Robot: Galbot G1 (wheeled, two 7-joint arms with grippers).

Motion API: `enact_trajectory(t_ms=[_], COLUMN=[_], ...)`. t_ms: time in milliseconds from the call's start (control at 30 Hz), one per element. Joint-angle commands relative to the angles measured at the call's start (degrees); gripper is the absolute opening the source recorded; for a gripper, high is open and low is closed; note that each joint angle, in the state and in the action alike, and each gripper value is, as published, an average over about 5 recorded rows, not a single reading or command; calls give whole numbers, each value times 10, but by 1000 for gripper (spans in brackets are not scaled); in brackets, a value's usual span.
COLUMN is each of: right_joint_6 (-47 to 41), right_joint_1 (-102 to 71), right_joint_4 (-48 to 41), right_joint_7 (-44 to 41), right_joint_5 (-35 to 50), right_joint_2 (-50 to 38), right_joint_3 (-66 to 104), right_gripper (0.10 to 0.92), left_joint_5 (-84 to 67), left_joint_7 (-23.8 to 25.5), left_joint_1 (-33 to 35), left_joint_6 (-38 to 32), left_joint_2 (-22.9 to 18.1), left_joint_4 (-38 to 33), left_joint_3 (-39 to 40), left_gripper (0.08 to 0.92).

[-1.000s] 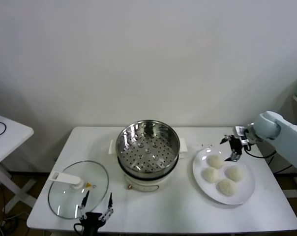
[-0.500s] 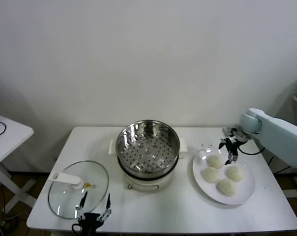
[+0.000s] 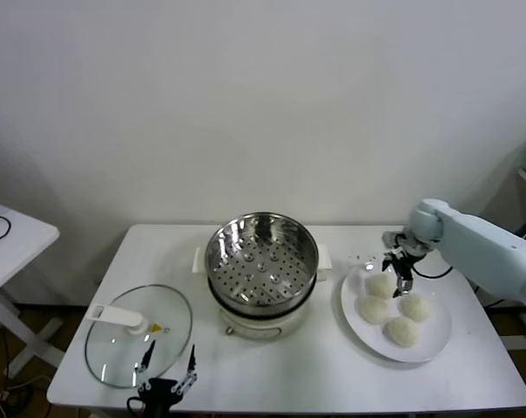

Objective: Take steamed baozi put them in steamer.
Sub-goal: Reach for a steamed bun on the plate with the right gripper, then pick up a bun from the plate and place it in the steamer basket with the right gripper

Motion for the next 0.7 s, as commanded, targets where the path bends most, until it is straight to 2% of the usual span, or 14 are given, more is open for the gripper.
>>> enact_trajectory(t_ms=[33,133,367,700], right_joint_6=[1,3,7,49], right_joint_1=[-15,-18,-18,62], right_joint_4=[-23,-24,-15,46], right_joint_7=[0,1,2,0], right_joint_5=[-15,-17,-24,-4], right_joint_2=[10,13,9,-14], right_joint_3=[16,23,28,-11], right_gripper=[822,799,693,679], left_joint_5=[7,7,10,22], left_joint_7=[0,0,-1,-4], left_joint_1=[0,0,1,9], left_joint_6=[-1,-2,-5,-17], left_joint_2=[-6,-7,-8,-9], left_joint_4=[2,1,0,6], left_joint_3=[-1,-1,-1,-2], left_gripper=[823,823,823,823])
